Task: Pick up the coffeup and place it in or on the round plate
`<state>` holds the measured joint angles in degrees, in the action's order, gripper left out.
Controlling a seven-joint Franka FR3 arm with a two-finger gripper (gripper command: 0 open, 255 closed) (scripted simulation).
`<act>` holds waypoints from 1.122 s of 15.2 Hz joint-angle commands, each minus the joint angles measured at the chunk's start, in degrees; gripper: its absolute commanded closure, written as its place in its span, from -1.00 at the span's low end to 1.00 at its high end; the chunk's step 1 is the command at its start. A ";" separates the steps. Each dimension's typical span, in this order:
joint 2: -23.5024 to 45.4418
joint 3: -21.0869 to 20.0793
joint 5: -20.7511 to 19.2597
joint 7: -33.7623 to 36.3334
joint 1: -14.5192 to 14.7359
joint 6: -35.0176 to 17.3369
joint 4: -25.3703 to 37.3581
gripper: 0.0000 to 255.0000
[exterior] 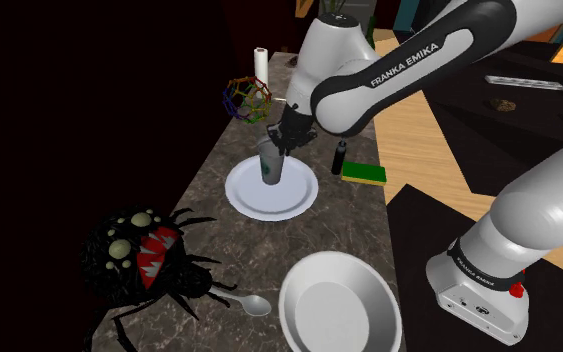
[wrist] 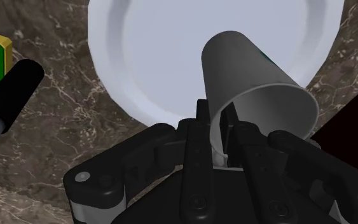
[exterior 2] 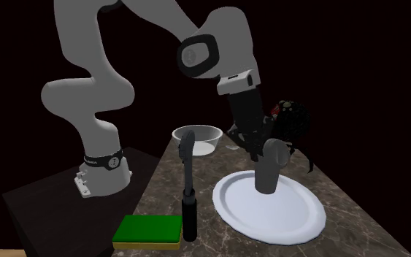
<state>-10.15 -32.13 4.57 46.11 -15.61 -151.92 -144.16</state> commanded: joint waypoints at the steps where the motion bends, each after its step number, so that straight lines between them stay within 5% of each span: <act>1: 1.34 -0.50 -1.19 0.96 -0.45 -1.80 -0.54 1.00; 12: 3.71 -1.25 -3.73 2.90 -1.32 -4.69 -1.34 1.00; 13: 3.72 -1.26 -3.74 2.91 -1.32 -4.69 -1.33 -1.00; 17: 3.72 -1.25 -3.74 2.91 -1.32 -4.69 -1.33 -1.00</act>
<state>-6.43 -33.38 0.83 49.02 -16.92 -156.61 -145.50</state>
